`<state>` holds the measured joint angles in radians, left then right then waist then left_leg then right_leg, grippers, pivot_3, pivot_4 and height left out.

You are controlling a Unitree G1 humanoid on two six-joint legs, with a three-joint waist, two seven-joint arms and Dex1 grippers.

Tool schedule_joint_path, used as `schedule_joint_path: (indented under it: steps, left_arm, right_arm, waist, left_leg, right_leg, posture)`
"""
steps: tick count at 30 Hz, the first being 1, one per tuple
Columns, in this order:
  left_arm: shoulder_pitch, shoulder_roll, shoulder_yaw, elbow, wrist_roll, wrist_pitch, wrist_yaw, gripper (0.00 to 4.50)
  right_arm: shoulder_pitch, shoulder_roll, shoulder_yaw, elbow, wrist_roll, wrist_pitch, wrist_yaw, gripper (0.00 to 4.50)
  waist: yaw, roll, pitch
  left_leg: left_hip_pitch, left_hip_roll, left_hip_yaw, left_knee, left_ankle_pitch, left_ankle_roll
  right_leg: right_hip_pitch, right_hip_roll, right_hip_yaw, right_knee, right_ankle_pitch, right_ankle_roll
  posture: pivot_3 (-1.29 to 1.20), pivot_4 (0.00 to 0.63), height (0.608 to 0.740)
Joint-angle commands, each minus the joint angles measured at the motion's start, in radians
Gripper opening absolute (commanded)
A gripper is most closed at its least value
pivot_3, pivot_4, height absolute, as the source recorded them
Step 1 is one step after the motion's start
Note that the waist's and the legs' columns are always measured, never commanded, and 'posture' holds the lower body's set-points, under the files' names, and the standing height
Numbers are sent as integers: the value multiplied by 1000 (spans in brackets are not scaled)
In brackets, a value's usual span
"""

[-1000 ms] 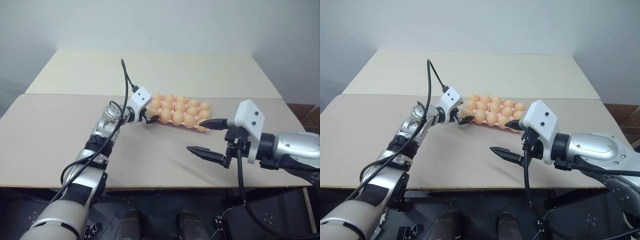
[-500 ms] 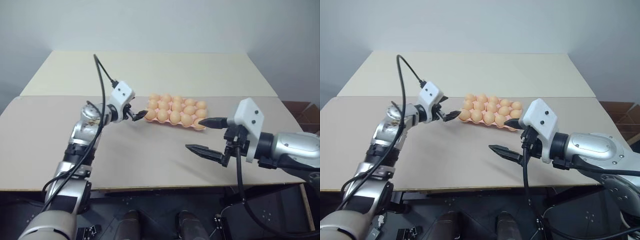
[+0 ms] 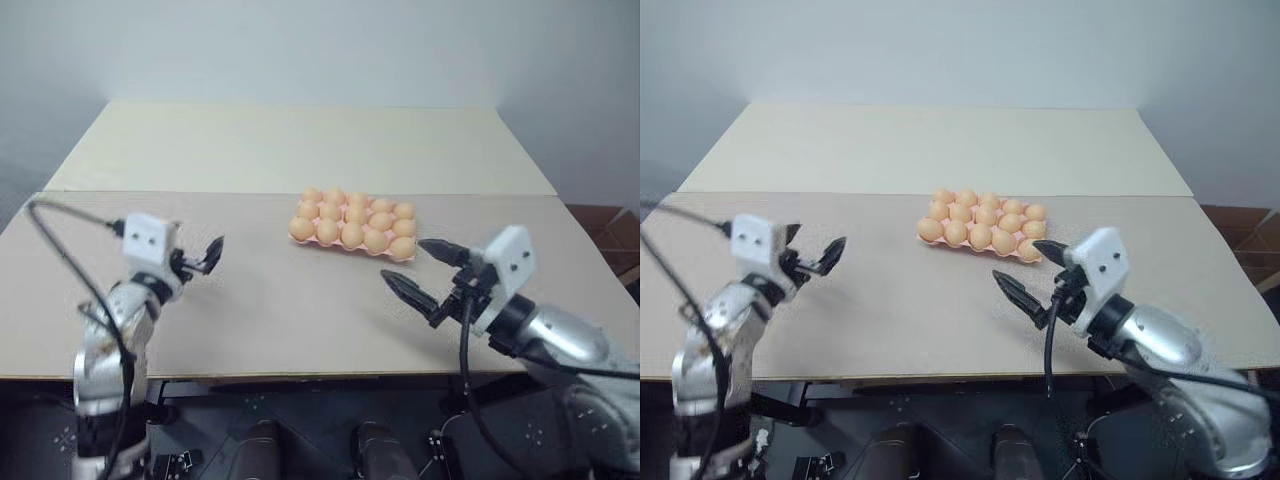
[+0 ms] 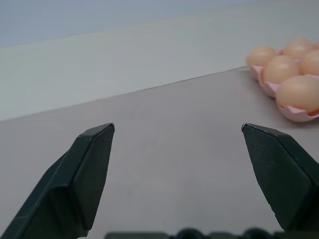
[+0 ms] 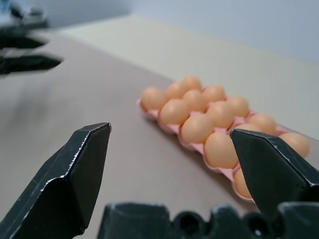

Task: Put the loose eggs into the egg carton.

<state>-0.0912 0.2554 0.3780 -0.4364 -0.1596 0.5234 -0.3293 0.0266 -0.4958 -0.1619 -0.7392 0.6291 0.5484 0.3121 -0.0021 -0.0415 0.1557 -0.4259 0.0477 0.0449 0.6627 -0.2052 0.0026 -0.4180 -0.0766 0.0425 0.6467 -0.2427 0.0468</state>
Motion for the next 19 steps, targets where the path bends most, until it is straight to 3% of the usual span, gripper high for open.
schedule_joint_path:
  steps: [1,3,11,19]
  left_arm:
    - [102,-61,-12,-108,45,-162,91,4427]
    - [130,-133,-31,-137,57,-187,169,4427]
    - [192,-172,-119,-125,157,-380,256,4427]
    - [216,-162,-174,-110,174,-383,262,4427]
  right_arm:
    - [69,96,4,62,-143,-225,-18,4500]
    - [112,120,-2,96,-173,-288,20,4500]
    - [204,211,37,253,-382,-562,11,4500]
    - [188,209,30,255,-385,-505,9,4500]
  waist:
    - [0,-1,-1]
    - [1,-1,-1]
    - [-10,0,-2]
    - [-12,0,-2]
  left_leg:
    - [2,0,1,0,0,0]
    - [4,0,1,0,1,0]
    - [16,2,3,0,1,0]
    - [14,2,4,-2,0,0]
  right_leg:
    - [1,0,0,-1,1,-1]
    - [4,1,0,-1,1,-1]
    - [14,2,1,-3,-5,-4]
    - [12,1,2,-4,-2,-9]
  posture:
    - [0,150,740]
    - [0,150,740]
    - [0,150,740]
    - [0,150,740]
